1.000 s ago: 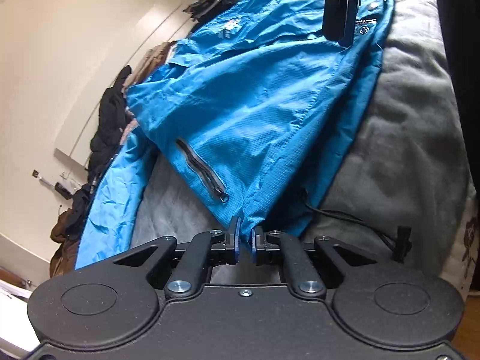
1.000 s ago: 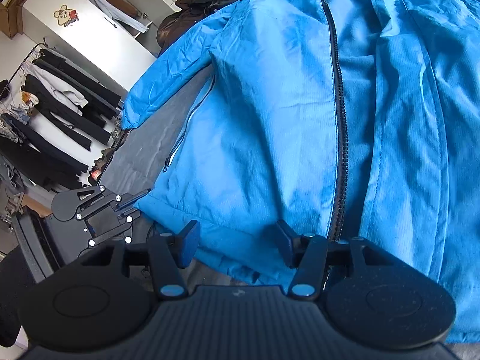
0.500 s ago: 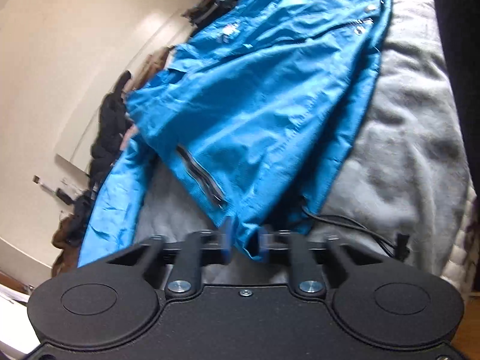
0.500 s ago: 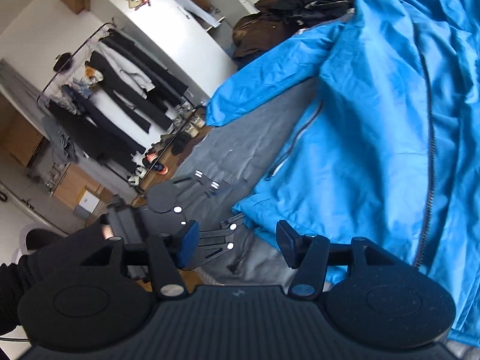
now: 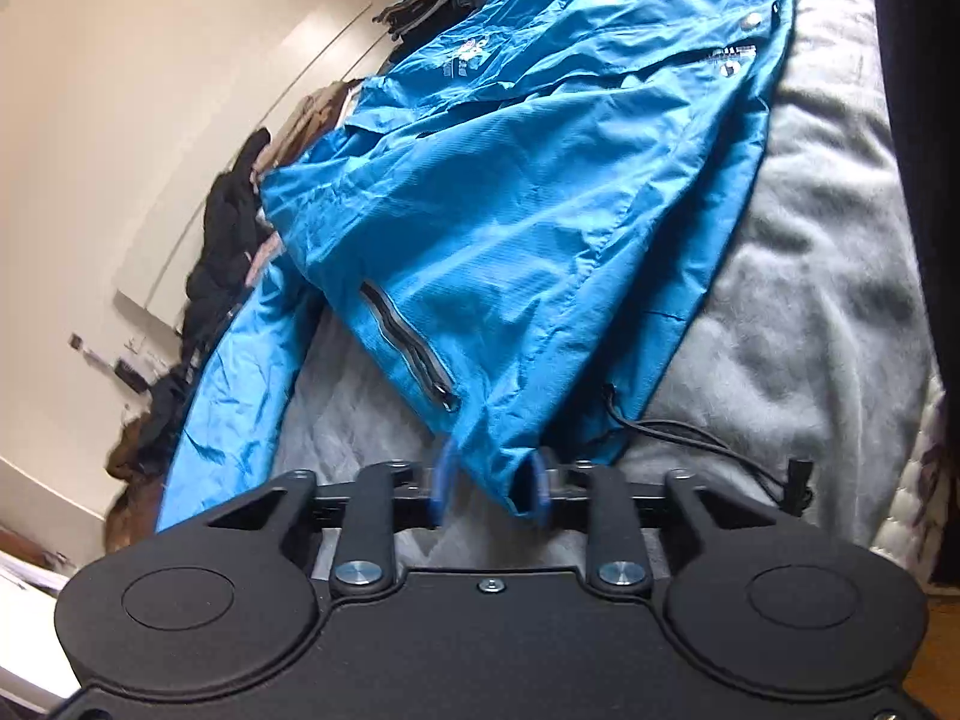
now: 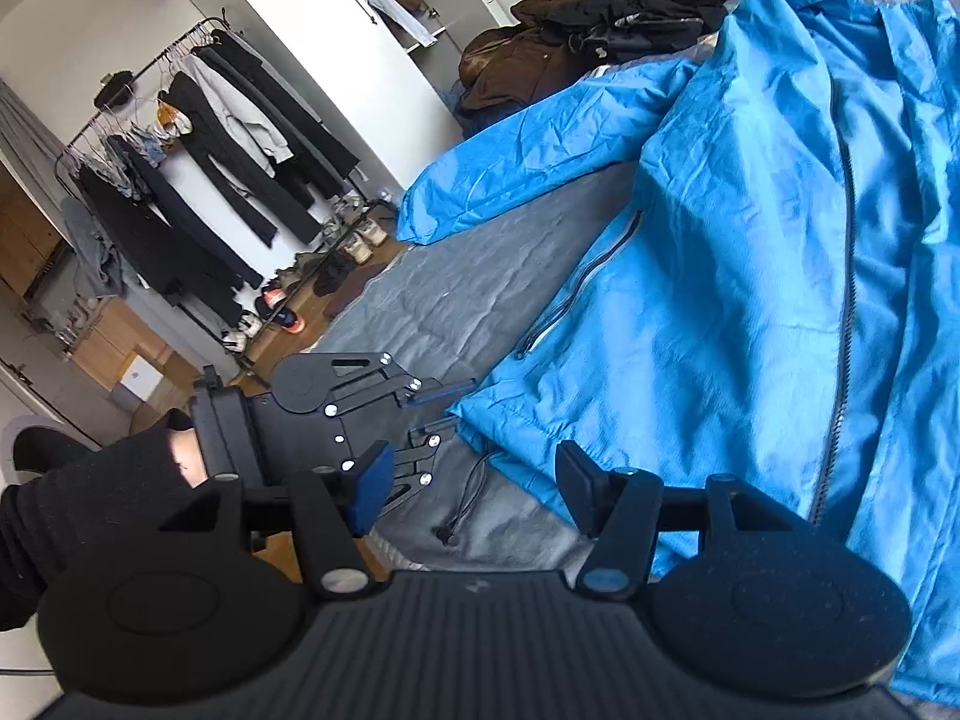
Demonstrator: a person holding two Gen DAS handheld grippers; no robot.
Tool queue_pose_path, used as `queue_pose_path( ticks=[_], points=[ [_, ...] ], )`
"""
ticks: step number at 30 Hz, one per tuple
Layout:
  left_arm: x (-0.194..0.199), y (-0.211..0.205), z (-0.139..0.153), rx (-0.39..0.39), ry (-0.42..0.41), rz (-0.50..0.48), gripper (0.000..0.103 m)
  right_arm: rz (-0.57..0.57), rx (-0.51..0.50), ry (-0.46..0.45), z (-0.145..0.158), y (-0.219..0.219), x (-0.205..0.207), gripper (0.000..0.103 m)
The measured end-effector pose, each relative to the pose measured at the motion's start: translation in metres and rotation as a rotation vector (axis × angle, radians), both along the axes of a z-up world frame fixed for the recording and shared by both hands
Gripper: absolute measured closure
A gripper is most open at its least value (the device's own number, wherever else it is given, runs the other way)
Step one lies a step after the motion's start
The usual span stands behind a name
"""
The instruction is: Fold clothes
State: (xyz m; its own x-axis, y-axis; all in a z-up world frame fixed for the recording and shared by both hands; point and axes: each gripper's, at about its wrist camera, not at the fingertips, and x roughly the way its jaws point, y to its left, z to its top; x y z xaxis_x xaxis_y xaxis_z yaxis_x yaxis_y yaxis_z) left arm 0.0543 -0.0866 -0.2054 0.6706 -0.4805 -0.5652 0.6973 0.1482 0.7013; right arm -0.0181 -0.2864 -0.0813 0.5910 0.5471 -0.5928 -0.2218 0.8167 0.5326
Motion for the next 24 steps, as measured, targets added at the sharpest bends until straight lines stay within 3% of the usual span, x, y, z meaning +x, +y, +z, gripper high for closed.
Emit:
queue_pose_path(
  ticks=[3, 4, 5, 15, 16, 20, 22, 24],
  points=[
    [0.003, 0.004, -0.002, 0.003, 0.023, -0.012, 0.077, -0.012, -0.025, -0.001, 0.003, 0.004, 0.001, 0.045],
    [0.005, 0.007, -0.001, -0.001, 0.039, -0.014, 0.09, -0.016, -0.029, 0.001, 0.003, 0.006, 0.001, 0.044],
    [0.005, 0.009, -0.001, -0.001, 0.048, -0.018, 0.094, -0.018, -0.033, 0.002, 0.004, 0.008, 0.002, 0.044],
    [-0.003, 0.022, -0.002, 0.042, 0.046, -0.045, 0.092, -0.013, -0.068, 0.008, 0.003, 0.012, 0.001, 0.044],
    [-0.004, 0.023, 0.0, 0.05, 0.056, -0.037, 0.09, -0.013, -0.069, 0.007, 0.002, 0.011, 0.001, 0.044],
    [-0.008, 0.029, 0.01, 0.067, 0.107, 0.006, 0.059, -0.019, -0.065, 0.007, -0.001, 0.007, 0.001, 0.044],
    [-0.01, 0.036, 0.017, 0.055, 0.127, 0.023, 0.051, -0.022, -0.062, 0.007, -0.002, 0.006, 0.0, 0.044],
    [-0.009, 0.041, 0.029, 0.019, 0.16, 0.063, 0.051, -0.024, -0.059, 0.006, -0.004, 0.005, 0.0, 0.044]
  ],
)
